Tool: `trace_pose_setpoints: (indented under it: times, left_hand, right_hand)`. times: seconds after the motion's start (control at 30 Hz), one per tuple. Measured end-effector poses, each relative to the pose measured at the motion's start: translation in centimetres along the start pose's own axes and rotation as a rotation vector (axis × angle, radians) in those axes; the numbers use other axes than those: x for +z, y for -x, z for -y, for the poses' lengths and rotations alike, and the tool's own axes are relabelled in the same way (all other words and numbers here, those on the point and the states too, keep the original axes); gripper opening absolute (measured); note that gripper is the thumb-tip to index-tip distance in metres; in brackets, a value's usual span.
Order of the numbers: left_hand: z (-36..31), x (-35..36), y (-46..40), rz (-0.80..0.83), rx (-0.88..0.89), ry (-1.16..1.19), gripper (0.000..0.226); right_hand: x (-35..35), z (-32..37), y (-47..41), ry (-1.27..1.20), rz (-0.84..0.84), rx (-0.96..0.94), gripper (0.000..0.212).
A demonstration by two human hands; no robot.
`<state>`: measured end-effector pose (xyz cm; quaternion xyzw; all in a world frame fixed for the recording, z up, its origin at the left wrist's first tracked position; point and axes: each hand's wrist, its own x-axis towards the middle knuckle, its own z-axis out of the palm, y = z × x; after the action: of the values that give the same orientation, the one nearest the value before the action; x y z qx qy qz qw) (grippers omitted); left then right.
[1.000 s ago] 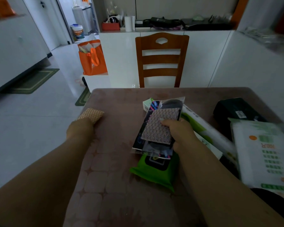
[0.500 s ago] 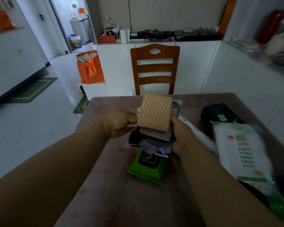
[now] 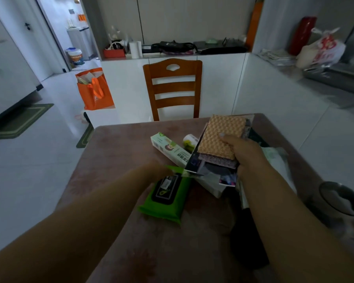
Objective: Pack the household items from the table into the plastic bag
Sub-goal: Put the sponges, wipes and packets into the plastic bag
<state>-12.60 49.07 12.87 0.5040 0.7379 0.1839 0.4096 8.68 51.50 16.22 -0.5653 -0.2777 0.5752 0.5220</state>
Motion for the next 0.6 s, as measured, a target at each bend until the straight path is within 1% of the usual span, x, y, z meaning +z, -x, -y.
trace_pose_setpoints:
  times: [0.03,0.1,0.17,0.23,0.3,0.37,0.4,0.47,0.53,0.6]
  left_hand:
    - [0.6,0.5,0.2,0.058,-0.079,0.010,0.040]
    - [1.4,1.2,0.4,0.070,-0.167,0.002,0.034]
    - [1.9,1.6,0.0,0.073,-0.226,0.019,0.033]
    - [2.0,2.0,0.2,0.135,-0.282,0.128,0.025]
    - [2.1,1.8,0.3,0.217,-0.319,0.234,0.027]
    - [2.2,1.3,0.6,0.271,-0.313,0.360,0.030]
    - [2.2,1.0,0.9,0.265,-0.292,0.411,0.032]
    - [1.8,0.1,1.5,0.229,-0.212,0.500,0.037]
    - [0.9,-0.7,2.4,0.230,-0.114,0.556,0.040]
    - [-0.4,-1.5,3.7,0.231,-0.069,0.640,0.047]
  right_hand:
    - [-0.3,-0.1,0.0,-0.001,0.001,0.009,0.065]
    - [-0.5,-0.4,0.2,0.012,0.013,0.044,0.063]
    - [-0.6,-1.0,0.6,0.038,0.057,0.082,0.050]
    - [-0.6,-1.6,1.1,0.052,0.108,0.114,0.032]
    - [-0.8,-1.9,1.4,0.043,0.162,0.159,0.025]
    - [-1.2,-1.9,1.8,0.028,0.239,0.210,0.025]
    - [-1.3,-2.0,2.0,0.017,0.281,0.232,0.025]
    - [-1.3,-2.5,2.7,-0.024,0.369,0.269,0.022]
    - [-0.9,-3.1,3.7,-0.056,0.436,0.298,0.020]
    - [-0.4,-3.5,4.8,-0.113,0.488,0.318,0.031]
